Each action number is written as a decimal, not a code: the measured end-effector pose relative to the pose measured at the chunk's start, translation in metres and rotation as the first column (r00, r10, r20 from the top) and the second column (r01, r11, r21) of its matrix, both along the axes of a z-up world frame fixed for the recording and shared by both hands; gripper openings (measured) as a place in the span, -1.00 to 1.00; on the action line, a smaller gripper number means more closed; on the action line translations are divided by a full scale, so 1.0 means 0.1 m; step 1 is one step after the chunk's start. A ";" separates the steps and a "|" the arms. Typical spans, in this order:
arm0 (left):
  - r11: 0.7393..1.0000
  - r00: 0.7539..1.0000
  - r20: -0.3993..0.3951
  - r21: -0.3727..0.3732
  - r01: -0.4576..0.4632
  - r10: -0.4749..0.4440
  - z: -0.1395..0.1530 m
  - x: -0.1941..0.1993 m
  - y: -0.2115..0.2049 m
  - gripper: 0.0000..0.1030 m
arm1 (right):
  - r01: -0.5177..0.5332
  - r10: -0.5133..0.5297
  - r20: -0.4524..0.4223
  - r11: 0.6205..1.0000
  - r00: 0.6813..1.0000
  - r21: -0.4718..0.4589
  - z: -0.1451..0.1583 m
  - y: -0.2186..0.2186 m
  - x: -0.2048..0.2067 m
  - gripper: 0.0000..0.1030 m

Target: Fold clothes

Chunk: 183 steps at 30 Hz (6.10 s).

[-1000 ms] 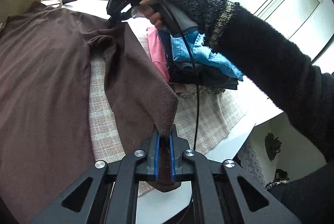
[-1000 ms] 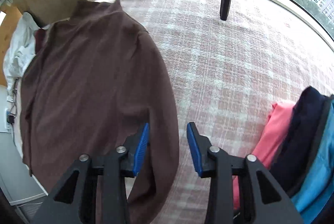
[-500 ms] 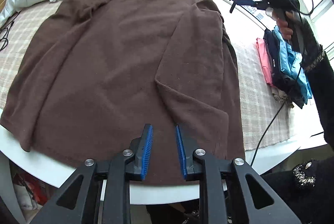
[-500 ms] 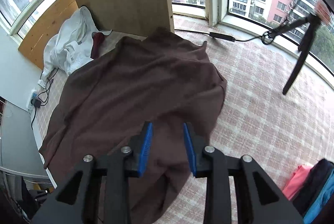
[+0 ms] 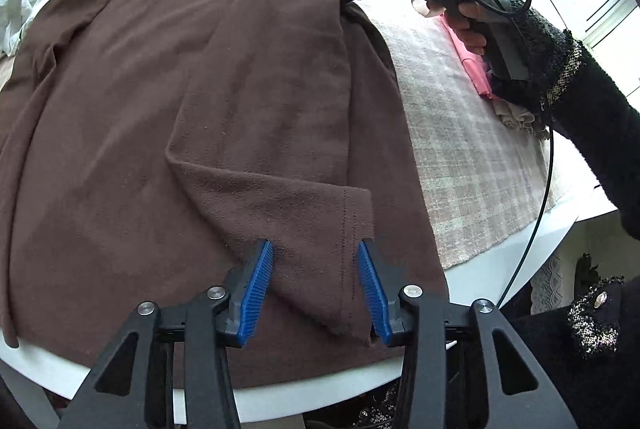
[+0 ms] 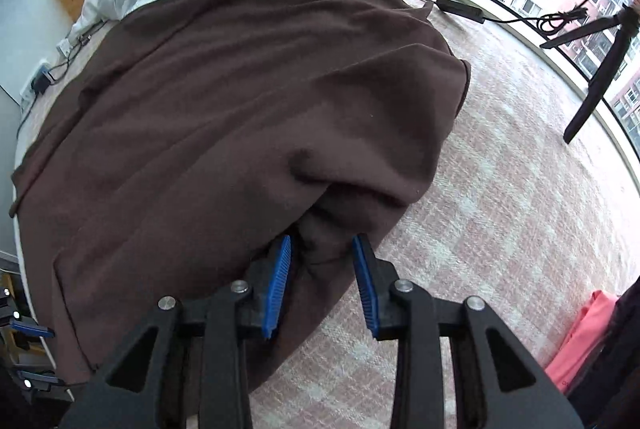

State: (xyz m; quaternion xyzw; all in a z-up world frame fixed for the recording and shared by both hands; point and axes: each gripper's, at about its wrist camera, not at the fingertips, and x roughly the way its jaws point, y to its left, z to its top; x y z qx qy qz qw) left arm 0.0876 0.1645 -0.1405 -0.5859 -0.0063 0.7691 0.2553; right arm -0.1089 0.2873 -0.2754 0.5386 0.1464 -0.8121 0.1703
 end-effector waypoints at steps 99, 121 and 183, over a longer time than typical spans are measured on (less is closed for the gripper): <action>0.958 0.957 -0.134 -0.166 0.234 -0.257 -0.16 0.77 0.81 0.08 | 0.492 -0.449 0.200 0.797 0.871 -0.350 -0.13 1.11 0.26 -0.11; 0.932 0.963 -0.066 0.276 -0.236 0.263 0.16 0.26 -0.96 -0.87 | 0.395 -0.365 0.153 0.832 0.918 -0.389 0.59 0.16 -0.22 -0.79; 0.991 0.989 -0.109 0.103 -0.087 0.098 -0.43 -0.59 -3.08 -0.09 | 0.189 -0.213 0.174 0.971 0.961 0.146 0.06 -3.75 -1.40 -0.47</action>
